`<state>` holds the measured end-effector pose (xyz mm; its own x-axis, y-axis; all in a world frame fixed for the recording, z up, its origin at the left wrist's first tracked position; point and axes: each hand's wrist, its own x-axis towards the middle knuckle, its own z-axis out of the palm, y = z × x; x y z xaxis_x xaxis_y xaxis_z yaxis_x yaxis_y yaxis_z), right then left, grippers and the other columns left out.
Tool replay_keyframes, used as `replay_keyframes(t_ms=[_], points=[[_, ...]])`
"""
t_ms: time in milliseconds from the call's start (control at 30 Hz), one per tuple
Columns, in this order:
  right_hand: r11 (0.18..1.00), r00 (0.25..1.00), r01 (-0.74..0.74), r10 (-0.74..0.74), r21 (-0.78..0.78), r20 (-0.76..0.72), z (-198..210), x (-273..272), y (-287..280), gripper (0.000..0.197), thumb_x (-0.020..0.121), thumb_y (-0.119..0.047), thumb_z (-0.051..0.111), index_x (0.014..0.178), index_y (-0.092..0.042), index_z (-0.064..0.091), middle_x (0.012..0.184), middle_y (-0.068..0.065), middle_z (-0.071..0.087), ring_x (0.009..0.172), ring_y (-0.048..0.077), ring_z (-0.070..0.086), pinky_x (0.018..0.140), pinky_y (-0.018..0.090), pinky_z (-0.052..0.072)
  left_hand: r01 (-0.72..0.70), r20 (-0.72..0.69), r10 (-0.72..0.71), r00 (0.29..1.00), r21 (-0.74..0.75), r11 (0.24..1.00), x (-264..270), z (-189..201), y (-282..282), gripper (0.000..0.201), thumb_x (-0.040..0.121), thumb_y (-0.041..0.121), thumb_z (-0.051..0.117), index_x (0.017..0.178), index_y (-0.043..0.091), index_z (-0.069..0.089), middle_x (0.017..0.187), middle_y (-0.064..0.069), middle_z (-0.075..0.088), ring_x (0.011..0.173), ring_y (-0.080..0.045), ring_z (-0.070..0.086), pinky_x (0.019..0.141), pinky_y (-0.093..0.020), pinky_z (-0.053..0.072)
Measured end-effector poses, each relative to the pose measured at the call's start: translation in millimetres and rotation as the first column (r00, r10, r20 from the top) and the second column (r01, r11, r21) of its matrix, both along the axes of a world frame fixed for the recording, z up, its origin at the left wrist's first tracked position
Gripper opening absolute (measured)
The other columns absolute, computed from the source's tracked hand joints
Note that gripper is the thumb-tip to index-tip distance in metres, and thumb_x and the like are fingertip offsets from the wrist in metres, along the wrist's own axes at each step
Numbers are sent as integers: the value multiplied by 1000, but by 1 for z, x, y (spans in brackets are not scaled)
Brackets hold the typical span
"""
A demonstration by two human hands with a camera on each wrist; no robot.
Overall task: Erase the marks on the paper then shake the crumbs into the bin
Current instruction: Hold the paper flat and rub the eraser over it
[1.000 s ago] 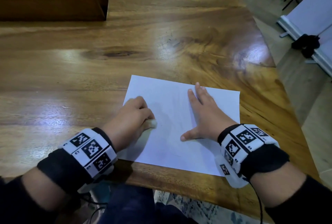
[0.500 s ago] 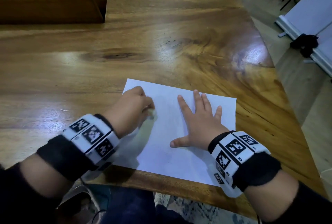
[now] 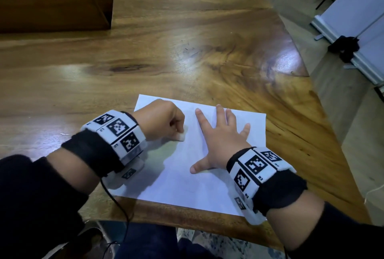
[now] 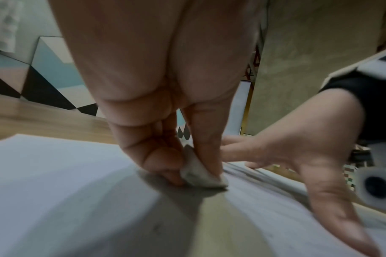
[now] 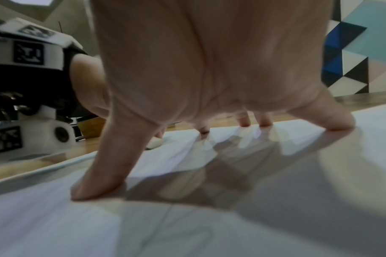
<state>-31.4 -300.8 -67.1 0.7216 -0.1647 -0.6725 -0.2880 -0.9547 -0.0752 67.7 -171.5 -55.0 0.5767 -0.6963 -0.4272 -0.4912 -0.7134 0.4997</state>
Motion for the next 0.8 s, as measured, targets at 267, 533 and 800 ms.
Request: replay_keyframes(t_ms=[267,533,800], points=[[1000,1000,-2,2,-2,-1,0,0,0,137,58,-67,76,145,-38,-26,153,9,-32,142,32,-26,105,71,2,-22,139,32,990,-67,997,2,-9,-12,6,74,12,64,75,16,60,63,6,50,67,-19,47,54,-22,33],[1000,1000,3,-3,4,6,-1,0,0,137,59,-66,76,144,-37,-27,153,9,-32,141,32,-27,105,70,0,-61,138,72,988,-82,995,16,-8,-19,4,77,16,63,80,16,61,77,0,57,74,-20,49,62,-24,32],[1000,1000,6,-6,13,6,0,0,0,138,58,-66,77,145,-37,-26,152,9,-32,141,33,-27,105,71,0,166,12,-166,986,32,986,-5,-6,-1,13,75,22,67,67,24,58,67,4,58,61,-9,49,57,-19,36]])
